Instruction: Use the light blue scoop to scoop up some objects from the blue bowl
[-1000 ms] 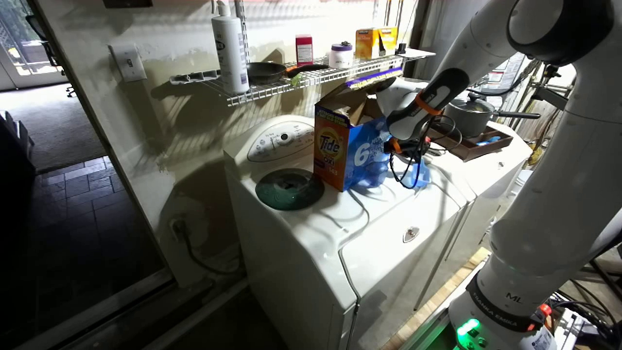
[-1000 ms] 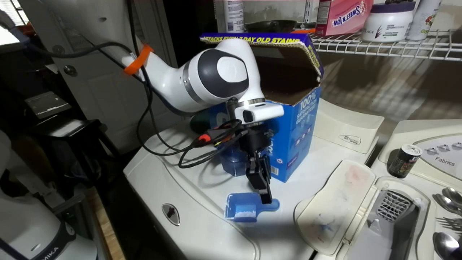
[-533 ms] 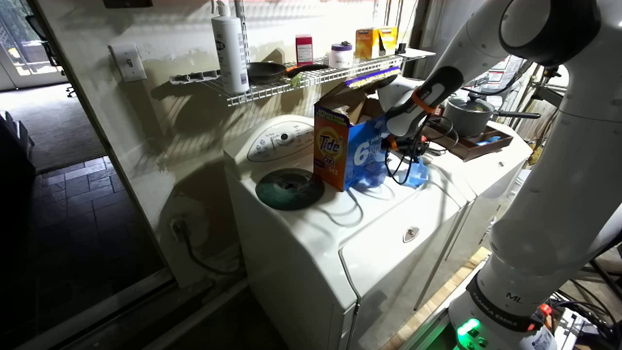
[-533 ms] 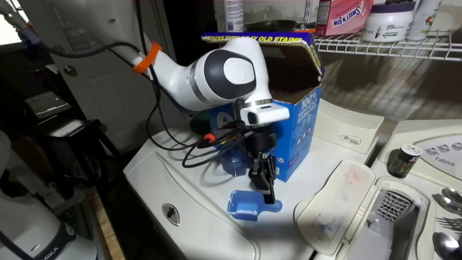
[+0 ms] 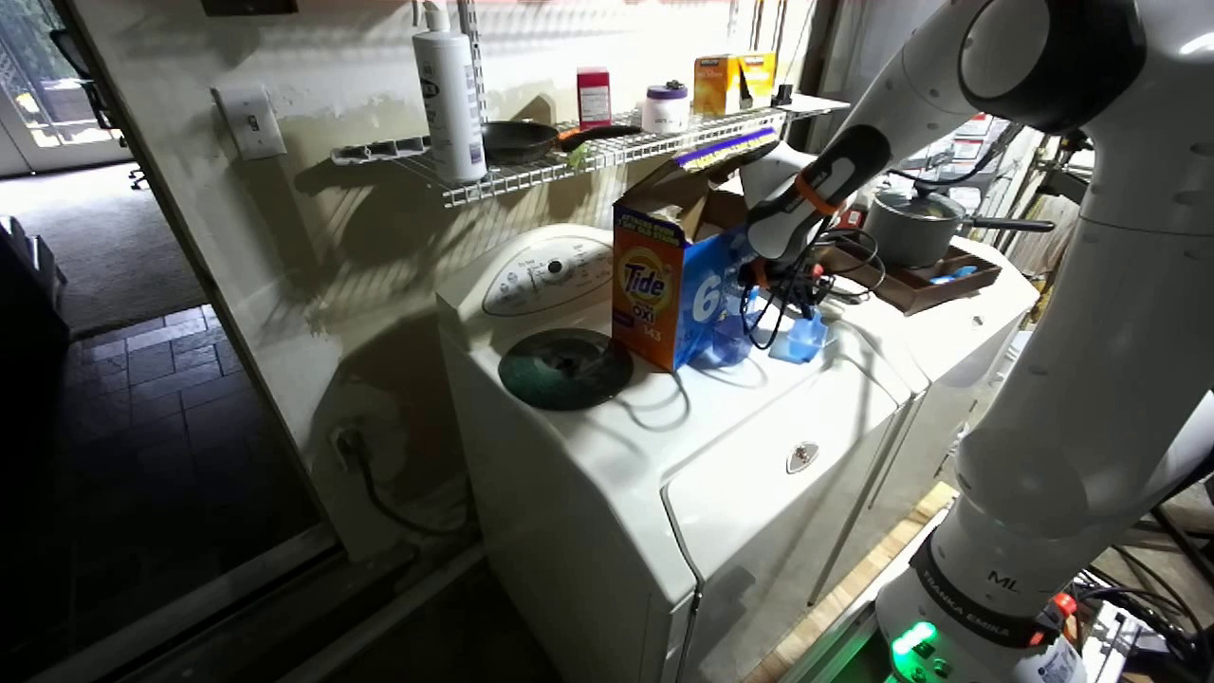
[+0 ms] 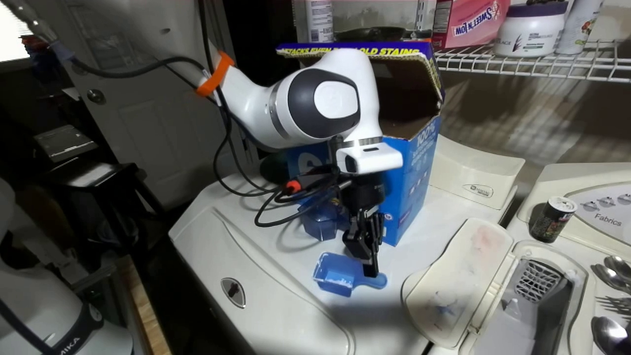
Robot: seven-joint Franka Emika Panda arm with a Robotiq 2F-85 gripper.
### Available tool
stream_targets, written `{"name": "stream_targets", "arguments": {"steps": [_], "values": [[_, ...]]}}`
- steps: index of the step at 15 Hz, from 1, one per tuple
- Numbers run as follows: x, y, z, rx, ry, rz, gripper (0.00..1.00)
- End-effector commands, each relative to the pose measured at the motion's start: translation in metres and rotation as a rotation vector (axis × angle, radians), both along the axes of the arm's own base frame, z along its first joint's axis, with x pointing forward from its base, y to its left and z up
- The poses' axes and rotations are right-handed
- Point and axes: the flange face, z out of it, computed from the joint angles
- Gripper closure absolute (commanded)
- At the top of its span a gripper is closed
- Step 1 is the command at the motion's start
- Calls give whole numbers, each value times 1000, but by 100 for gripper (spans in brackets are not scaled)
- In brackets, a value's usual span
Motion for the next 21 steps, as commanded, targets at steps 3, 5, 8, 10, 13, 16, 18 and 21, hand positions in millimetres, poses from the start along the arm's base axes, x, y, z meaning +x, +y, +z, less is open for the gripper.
{"name": "stream_targets", "arguments": {"steps": [3, 5, 8, 10, 13, 16, 18, 21], "values": [[18, -9, -6, 19, -44, -103, 99], [19, -12, -4, 26, -53, -132, 99], [20, -15, -3, 37, -66, -169, 99], [20, -16, -2, 45, -72, -189, 99], [21, -18, -1, 49, -78, -205, 94], [21, -19, 1, 58, -89, -218, 68], [21, -19, 3, 62, -97, -222, 55], [21, -19, 11, 63, -114, -223, 33]]}}
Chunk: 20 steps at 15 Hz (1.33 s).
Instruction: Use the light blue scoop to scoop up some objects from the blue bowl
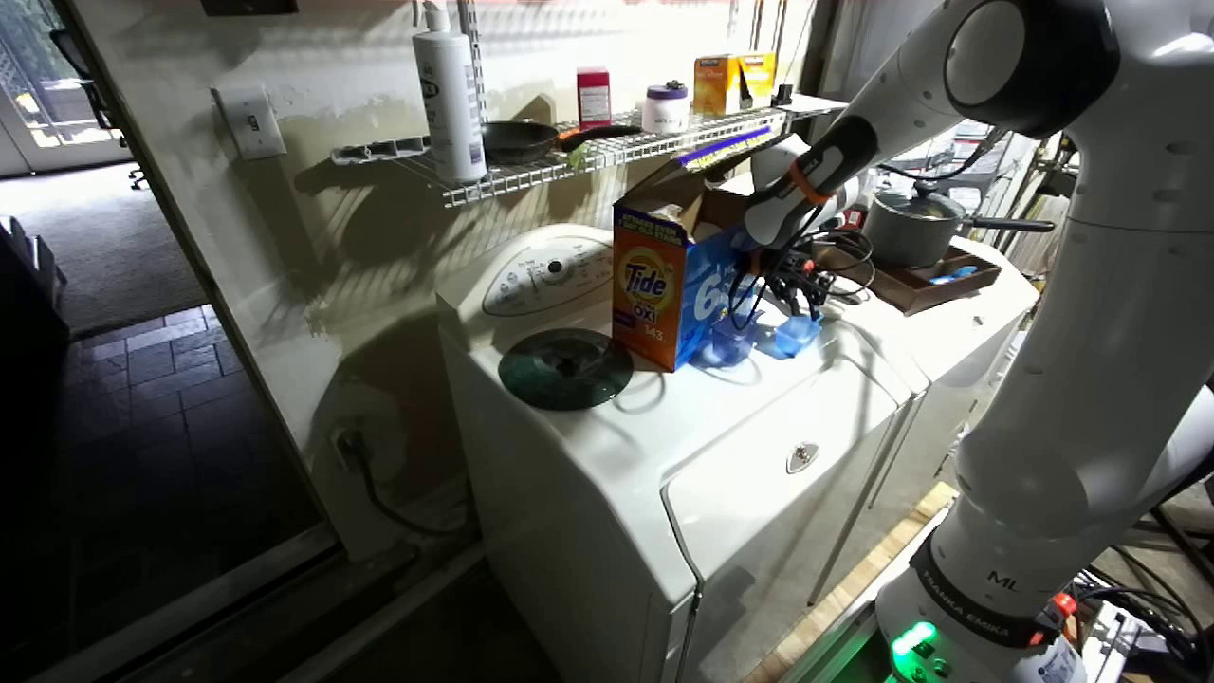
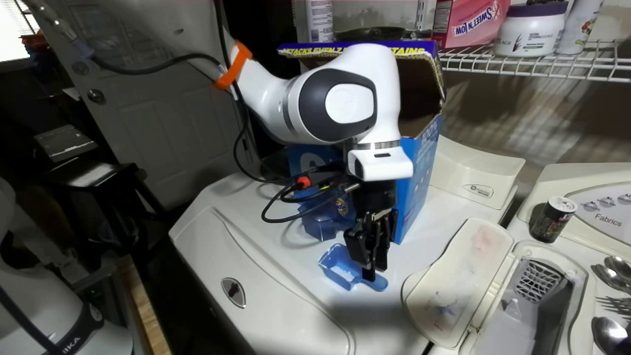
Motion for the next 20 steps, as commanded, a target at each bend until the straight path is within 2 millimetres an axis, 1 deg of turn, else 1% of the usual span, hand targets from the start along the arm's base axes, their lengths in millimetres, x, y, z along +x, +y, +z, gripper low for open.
{"name": "stream_targets", "arguments": {"steps": [1, 5, 6, 11, 15, 20], "values": [[15, 0, 10, -8, -43, -41, 27], [12, 1, 26, -22, -62, -29, 0], [11, 2, 31, -18, -64, -29, 0], [1, 8, 68, -32, -104, -29, 0], [-8, 14, 105, -41, -141, -24, 0], [-24, 27, 149, -23, -193, 21, 0]]}}
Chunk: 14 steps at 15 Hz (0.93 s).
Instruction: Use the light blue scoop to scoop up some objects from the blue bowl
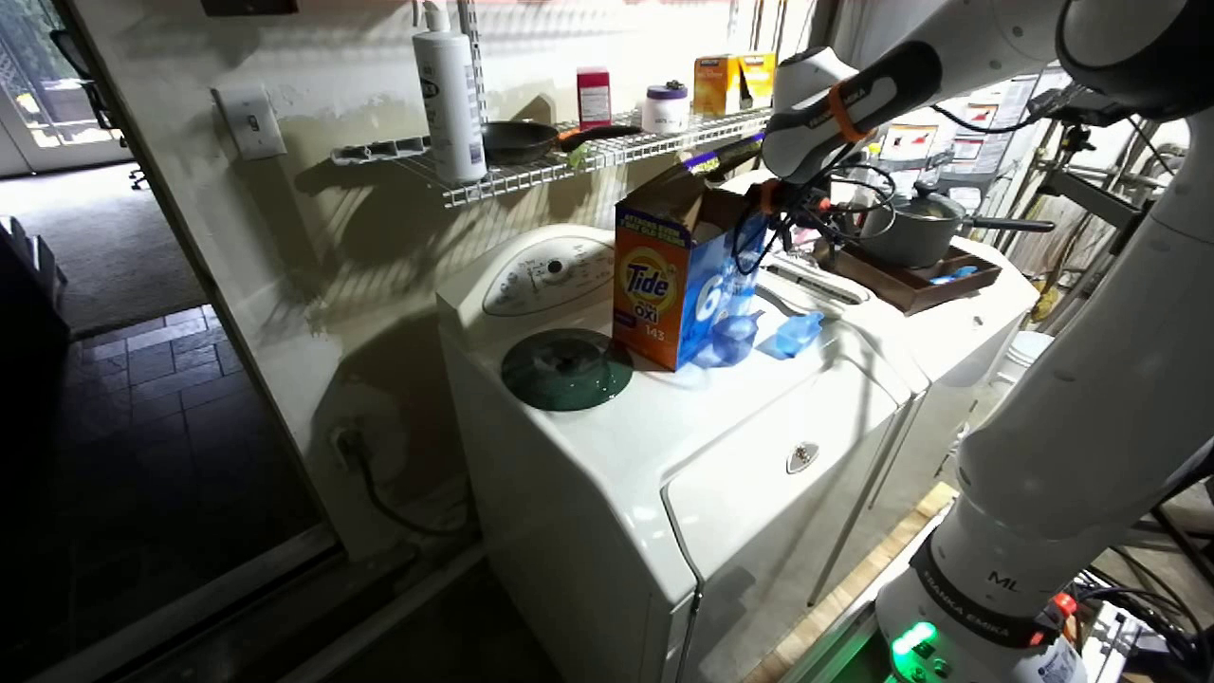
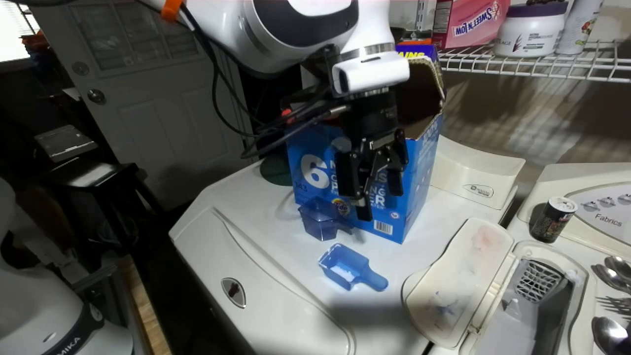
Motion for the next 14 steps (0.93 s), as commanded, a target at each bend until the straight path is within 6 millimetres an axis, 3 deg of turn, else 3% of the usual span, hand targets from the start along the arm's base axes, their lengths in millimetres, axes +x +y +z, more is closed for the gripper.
{"name": "stream_targets", "arguments": {"steps": [1, 10, 14], "values": [[-20, 15, 32, 13, -40, 32, 0], [-65, 8, 86, 30, -68, 68, 0], [-78, 2, 98, 60, -76, 101, 0]]}}
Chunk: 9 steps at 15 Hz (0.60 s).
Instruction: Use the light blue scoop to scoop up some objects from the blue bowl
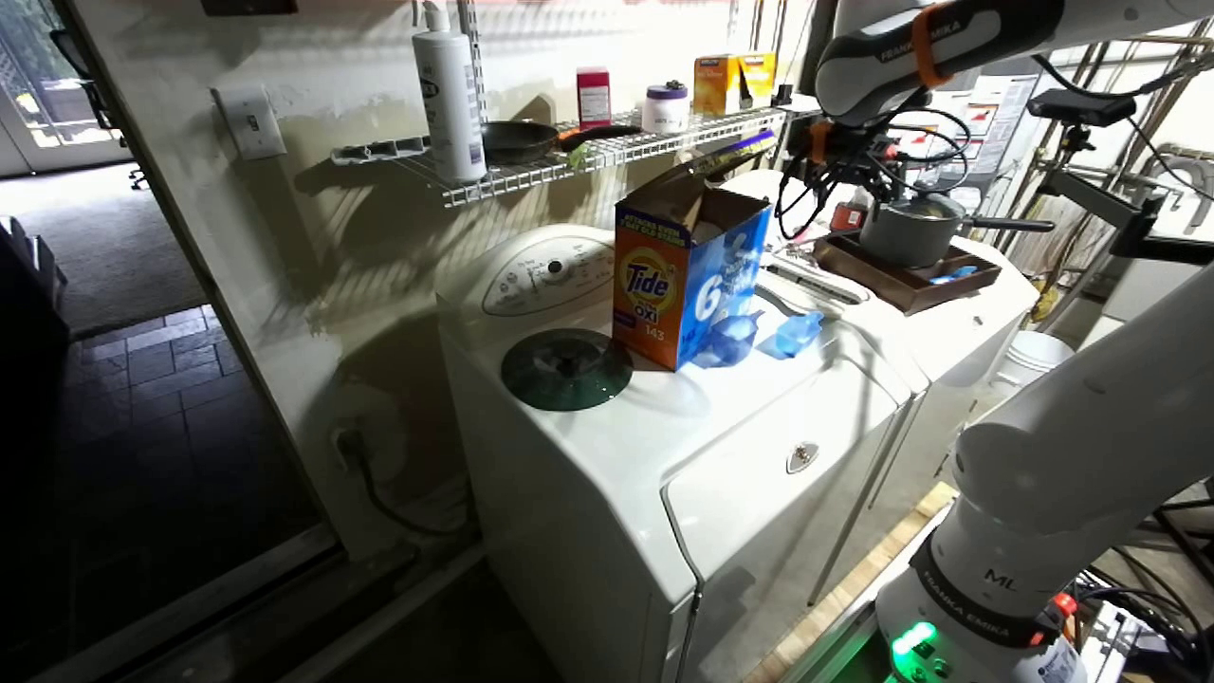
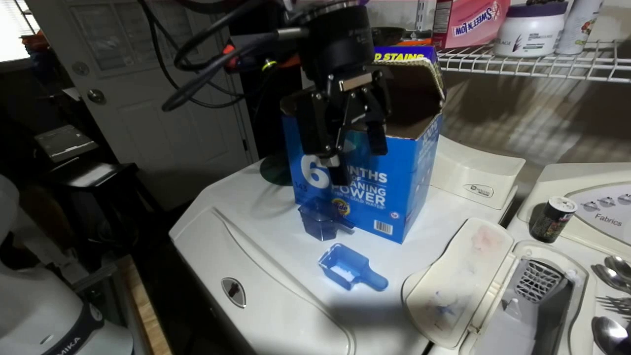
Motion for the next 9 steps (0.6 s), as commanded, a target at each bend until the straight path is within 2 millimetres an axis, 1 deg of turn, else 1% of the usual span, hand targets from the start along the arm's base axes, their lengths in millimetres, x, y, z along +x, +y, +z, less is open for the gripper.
{"name": "stream_targets", "arguments": {"steps": [1, 4, 6, 7, 9], "values": [[-16, 3, 10, 51, -10, 37, 0], [-21, 1, 17, 78, -17, 54, 0], [-24, 1, 15, 111, -12, 64, 0], [-15, -3, 13, 66, -9, 45, 0], [-17, -4, 13, 81, -5, 50, 0]]}}
